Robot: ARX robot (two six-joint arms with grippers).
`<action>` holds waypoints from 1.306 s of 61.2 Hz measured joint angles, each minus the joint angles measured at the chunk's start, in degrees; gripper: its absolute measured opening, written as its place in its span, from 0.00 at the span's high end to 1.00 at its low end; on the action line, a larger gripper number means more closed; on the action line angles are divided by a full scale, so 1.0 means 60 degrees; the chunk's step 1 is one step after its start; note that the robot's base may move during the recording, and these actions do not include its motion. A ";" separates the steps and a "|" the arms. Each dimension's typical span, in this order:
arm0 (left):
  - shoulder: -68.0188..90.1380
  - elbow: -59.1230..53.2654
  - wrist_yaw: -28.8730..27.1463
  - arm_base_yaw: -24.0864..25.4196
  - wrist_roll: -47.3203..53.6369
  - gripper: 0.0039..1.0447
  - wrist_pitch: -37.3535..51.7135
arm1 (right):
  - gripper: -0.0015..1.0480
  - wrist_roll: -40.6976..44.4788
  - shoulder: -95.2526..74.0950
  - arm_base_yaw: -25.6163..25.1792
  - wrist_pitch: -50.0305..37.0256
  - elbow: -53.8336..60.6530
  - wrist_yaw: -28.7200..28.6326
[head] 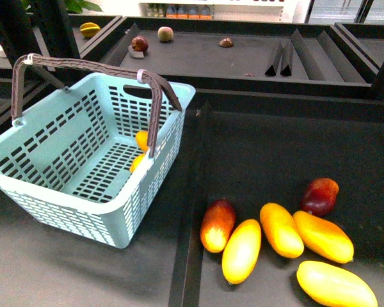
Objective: Pick lemon and mango into basket
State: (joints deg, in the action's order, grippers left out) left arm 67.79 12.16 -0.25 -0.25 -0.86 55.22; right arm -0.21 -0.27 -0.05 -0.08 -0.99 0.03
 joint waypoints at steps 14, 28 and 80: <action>-0.1719 -0.1392 0.0047 0.0011 0.0015 0.97 -0.0379 | 0.08 0.0000 0.0000 0.0000 0.0000 0.0000 0.0000; -0.4419 -0.1876 0.0044 0.0011 0.0036 0.97 -0.2586 | 0.08 0.0000 0.0000 0.0000 0.0000 0.0000 0.0000; -0.9497 -0.1883 0.0044 0.0011 0.0036 0.97 -0.7391 | 0.08 0.0004 0.0000 0.0000 0.0000 0.0000 0.0000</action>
State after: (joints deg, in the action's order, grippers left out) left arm 10.81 0.86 0.01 -0.19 -0.64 10.87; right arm -0.19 -0.27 -0.05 -0.08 -0.99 0.03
